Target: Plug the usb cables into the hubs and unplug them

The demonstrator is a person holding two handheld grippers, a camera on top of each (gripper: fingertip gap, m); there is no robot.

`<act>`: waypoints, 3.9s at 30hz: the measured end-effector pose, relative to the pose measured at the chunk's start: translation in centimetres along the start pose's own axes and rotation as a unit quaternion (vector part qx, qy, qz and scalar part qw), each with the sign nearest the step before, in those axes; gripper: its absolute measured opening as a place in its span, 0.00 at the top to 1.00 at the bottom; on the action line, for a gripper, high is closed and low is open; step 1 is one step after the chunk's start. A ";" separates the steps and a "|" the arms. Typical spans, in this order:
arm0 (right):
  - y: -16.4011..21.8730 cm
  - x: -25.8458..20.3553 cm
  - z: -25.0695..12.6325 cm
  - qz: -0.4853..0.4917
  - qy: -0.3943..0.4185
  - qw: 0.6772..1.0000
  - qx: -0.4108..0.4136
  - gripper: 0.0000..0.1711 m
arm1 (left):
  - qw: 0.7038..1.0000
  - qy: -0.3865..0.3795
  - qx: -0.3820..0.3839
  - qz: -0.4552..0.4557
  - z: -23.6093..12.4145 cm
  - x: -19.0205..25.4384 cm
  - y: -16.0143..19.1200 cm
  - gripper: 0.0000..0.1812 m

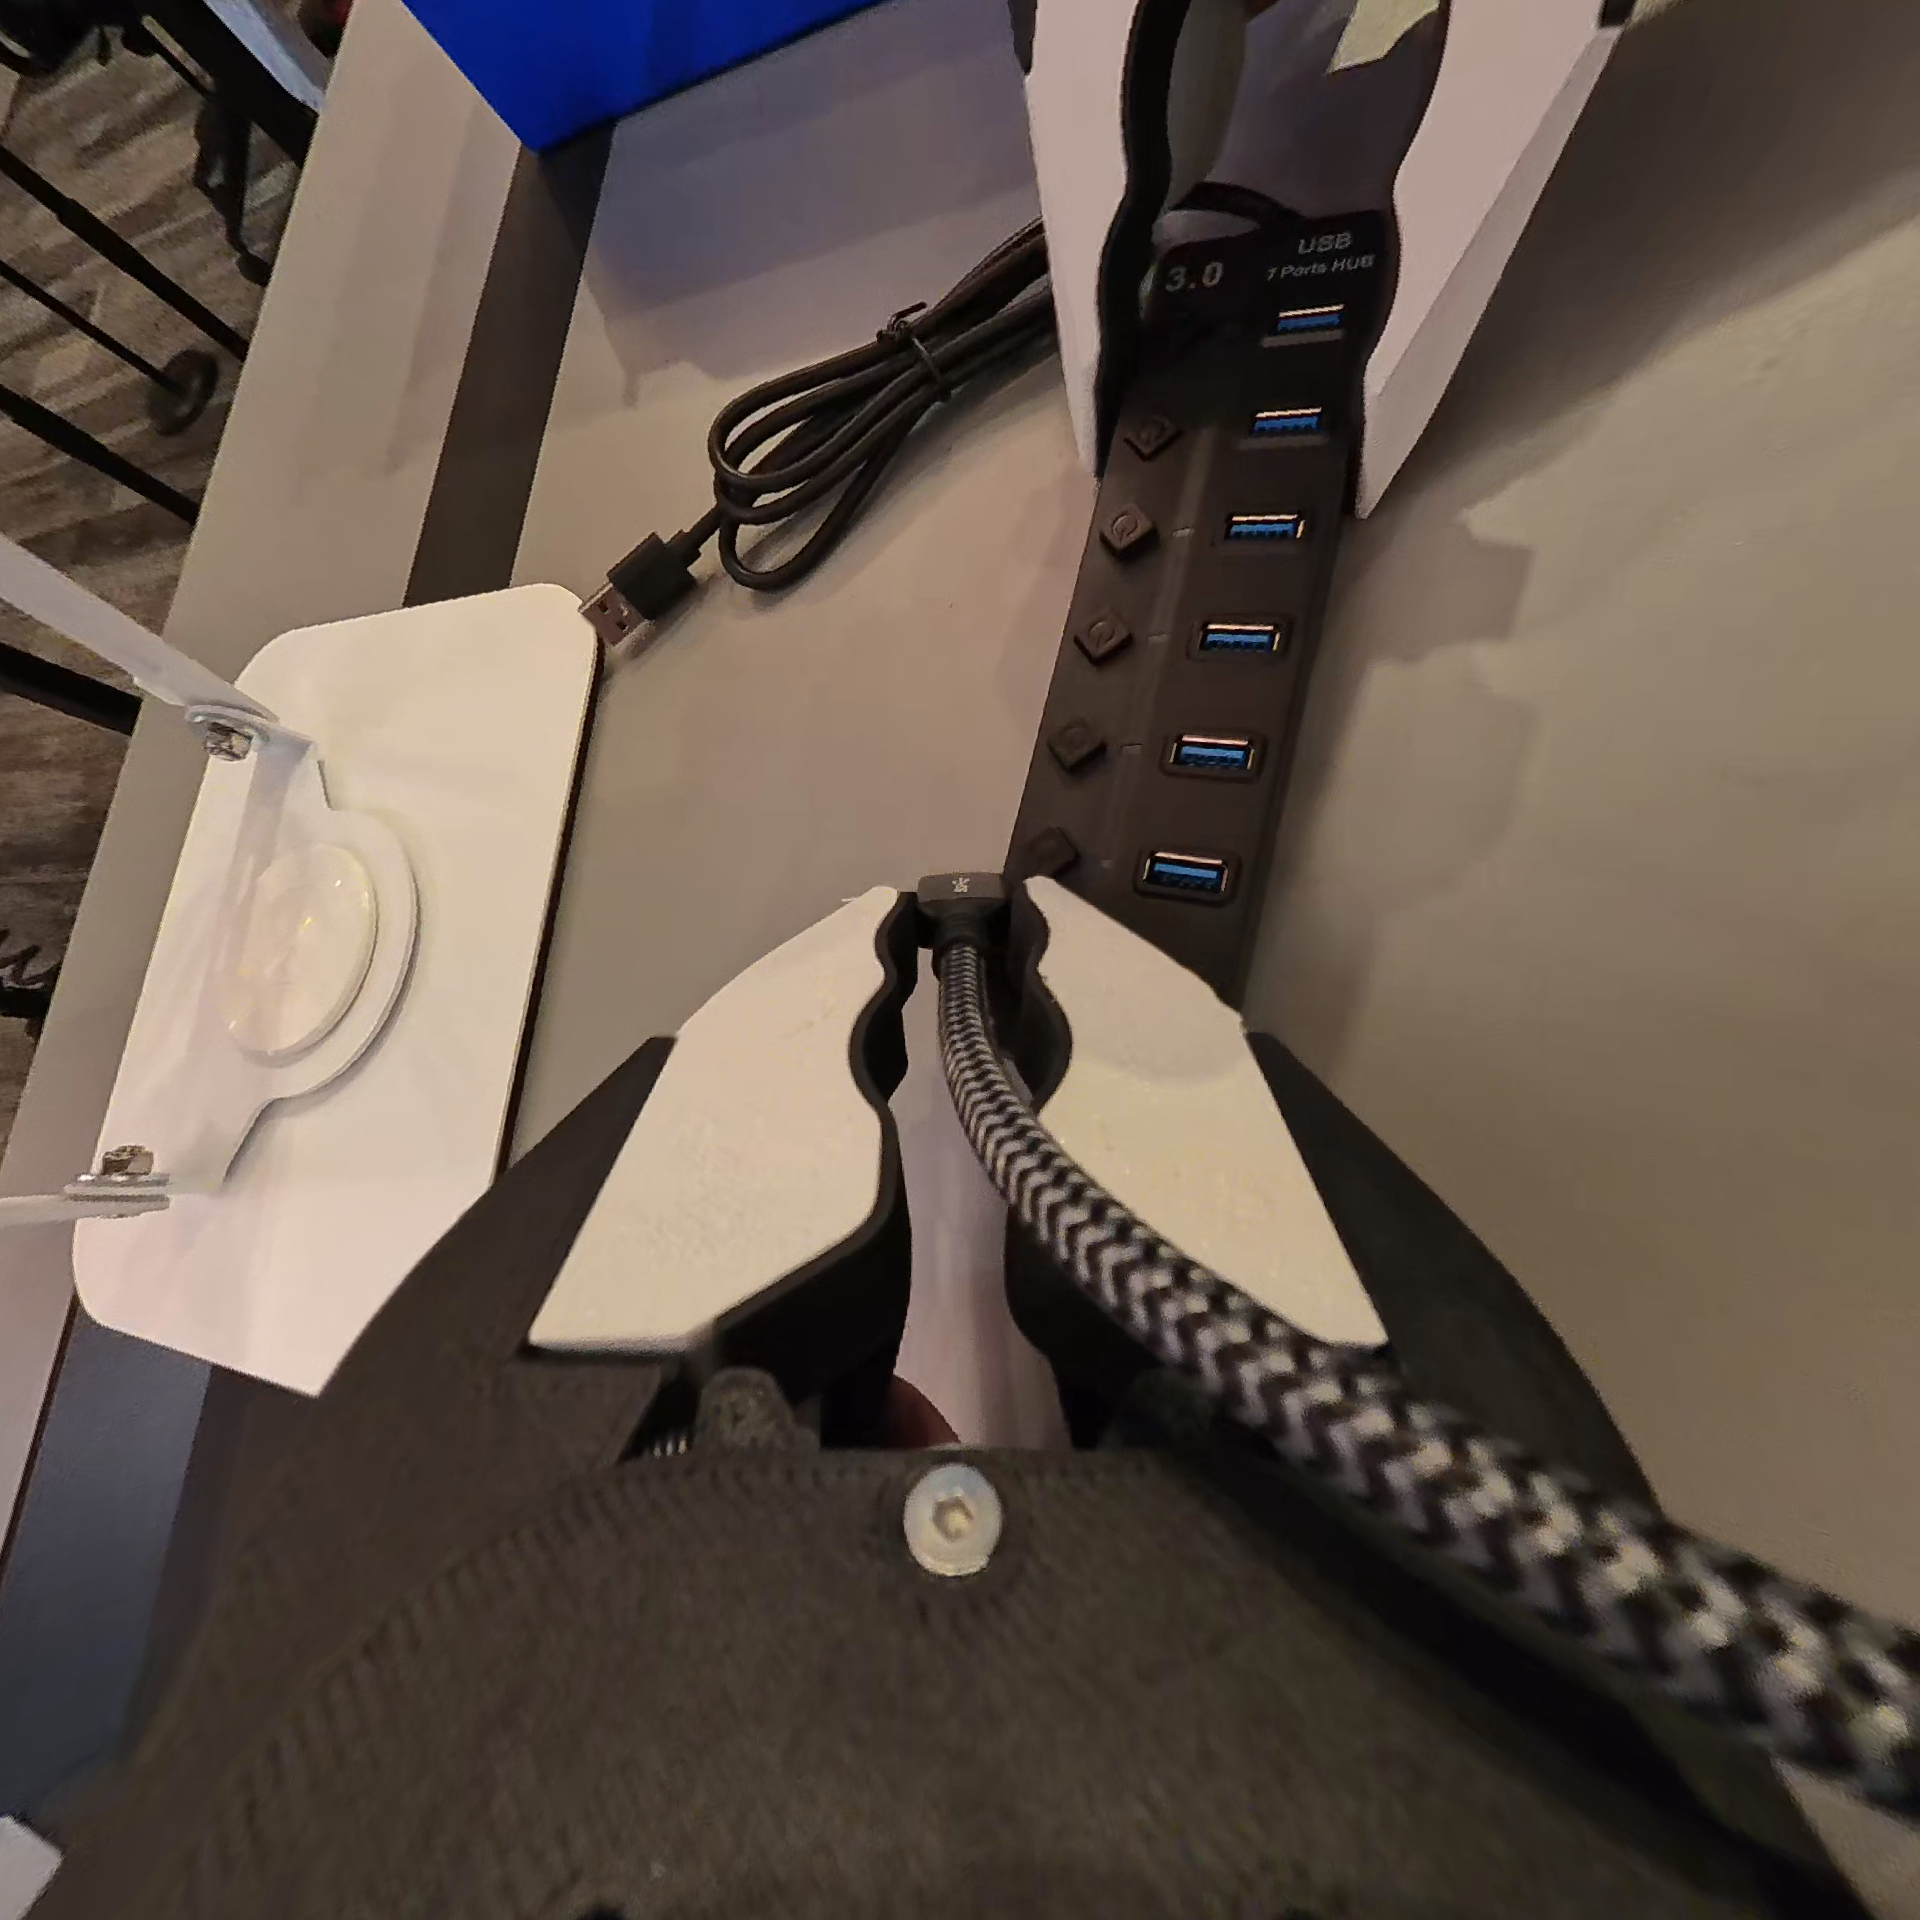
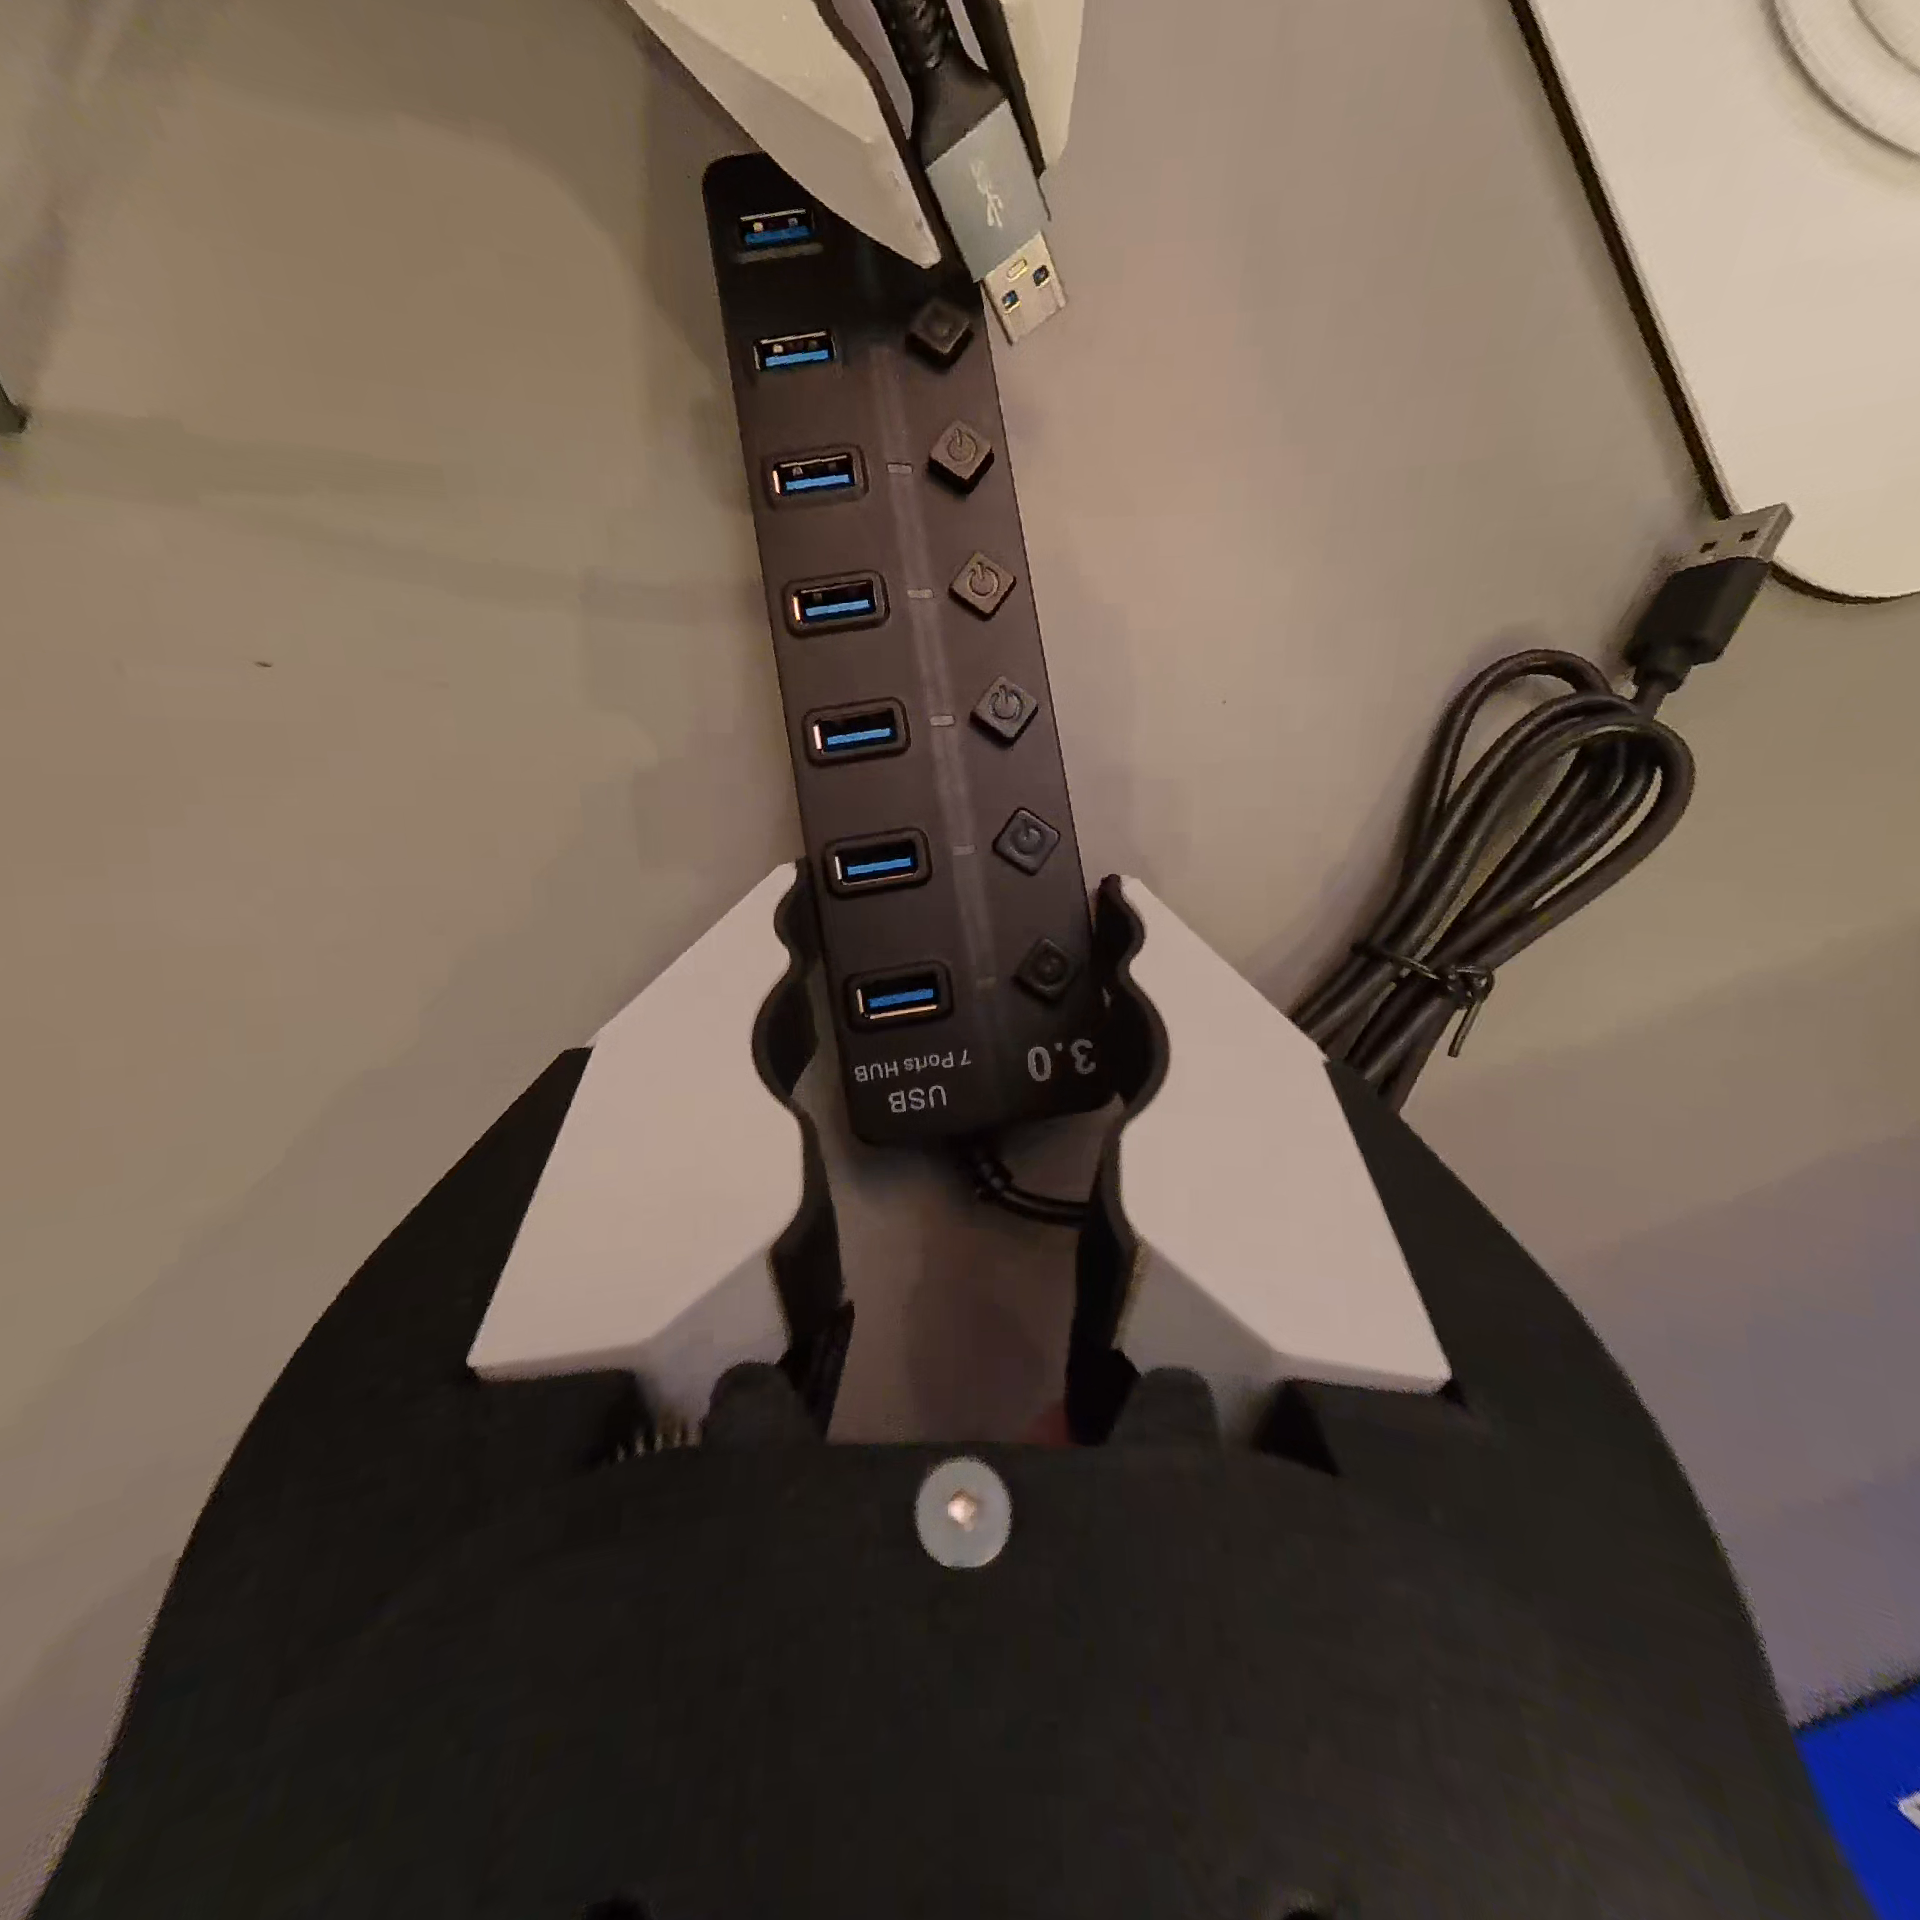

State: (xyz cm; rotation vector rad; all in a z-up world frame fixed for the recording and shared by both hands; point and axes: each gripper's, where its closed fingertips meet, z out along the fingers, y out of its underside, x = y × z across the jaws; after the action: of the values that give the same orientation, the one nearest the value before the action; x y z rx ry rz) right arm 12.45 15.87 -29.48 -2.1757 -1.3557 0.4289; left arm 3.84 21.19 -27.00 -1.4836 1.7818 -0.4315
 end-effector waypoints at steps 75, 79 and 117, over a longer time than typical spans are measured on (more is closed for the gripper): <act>-3.6 1.4 -4.8 -0.167 -0.002 0.967 -0.193 0.71 | 0.984 0.043 0.138 -0.107 -0.6 3.0 -8.8 0.91; -3.6 1.4 -4.8 -0.170 -0.002 0.966 -0.193 0.71 | 0.986 0.046 0.127 -0.099 -0.5 3.3 -8.9 0.91; -3.8 0.5 -4.5 -0.194 0.004 0.958 -0.210 0.71 | 0.991 0.081 0.059 -0.085 -1.0 3.9 -8.8 0.91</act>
State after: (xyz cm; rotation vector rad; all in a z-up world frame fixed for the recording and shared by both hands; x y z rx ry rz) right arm 12.31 16.42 -23.56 -2.1396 -1.9595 -0.0237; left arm 8.95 14.96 -21.68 -1.5595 1.7258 -0.7497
